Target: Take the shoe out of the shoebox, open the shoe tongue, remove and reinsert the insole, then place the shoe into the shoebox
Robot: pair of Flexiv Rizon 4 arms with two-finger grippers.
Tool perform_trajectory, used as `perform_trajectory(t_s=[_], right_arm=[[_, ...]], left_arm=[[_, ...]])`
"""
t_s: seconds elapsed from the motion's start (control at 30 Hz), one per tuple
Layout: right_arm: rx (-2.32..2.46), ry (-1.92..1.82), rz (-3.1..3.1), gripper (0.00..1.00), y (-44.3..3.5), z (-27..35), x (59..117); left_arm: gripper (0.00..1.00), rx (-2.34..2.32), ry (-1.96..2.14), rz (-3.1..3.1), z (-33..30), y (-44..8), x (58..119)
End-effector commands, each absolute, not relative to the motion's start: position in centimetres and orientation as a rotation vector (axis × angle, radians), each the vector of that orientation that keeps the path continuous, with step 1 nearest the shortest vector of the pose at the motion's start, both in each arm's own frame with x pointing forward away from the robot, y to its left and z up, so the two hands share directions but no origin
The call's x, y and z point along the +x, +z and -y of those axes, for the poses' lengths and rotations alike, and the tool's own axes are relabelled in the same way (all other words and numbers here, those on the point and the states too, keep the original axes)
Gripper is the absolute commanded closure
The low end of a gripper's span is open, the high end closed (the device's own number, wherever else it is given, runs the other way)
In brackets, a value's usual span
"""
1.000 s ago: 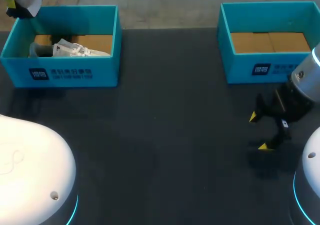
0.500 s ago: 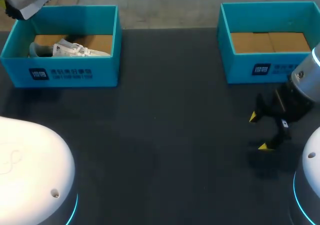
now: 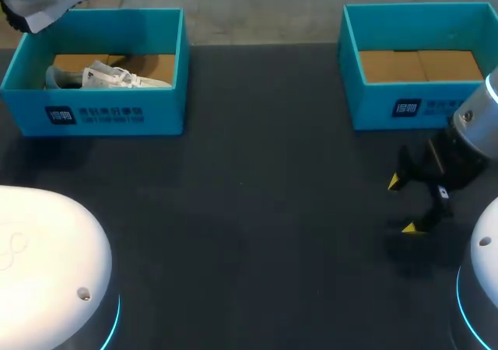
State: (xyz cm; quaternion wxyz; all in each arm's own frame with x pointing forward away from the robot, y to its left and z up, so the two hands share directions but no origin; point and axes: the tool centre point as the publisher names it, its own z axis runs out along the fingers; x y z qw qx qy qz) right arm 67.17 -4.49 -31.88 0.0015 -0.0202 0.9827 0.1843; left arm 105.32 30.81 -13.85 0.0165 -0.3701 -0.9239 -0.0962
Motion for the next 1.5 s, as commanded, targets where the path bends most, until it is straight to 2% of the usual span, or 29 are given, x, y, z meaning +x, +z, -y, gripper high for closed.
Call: perform_trajectory(t_s=[0.03, 0.43, 0.8, 1.13, 1.5], right_arm=[[-0.061, 0.574, -3.084, 0.0, -31.9, 4.4, 67.1], [-0.061, 0.574, -3.084, 0.0, -31.9, 4.4, 67.1], [-0.061, 0.574, -3.084, 0.0, -31.9, 4.4, 67.1], [-0.061, 0.574, -3.084, 0.0, -31.9, 4.4, 67.1], [-0.061, 0.574, -3.084, 0.0, -31.9, 4.4, 67.1]], left_arm=[[1.0, -1.516, -0.282, 2.736, -32.0, -14.1, 106.1], [1.0, -2.09, -0.372, 2.4, -34.2, -15.0, 106.7], [1.0, -2.09, -0.372, 2.4, -34.2, -15.0, 106.7], [1.0, -2.115, -0.412, 2.308, -33.8, -16.9, 111.6], [1.0, -2.154, -0.407, 2.203, -32.9, -20.0, 112.0]])
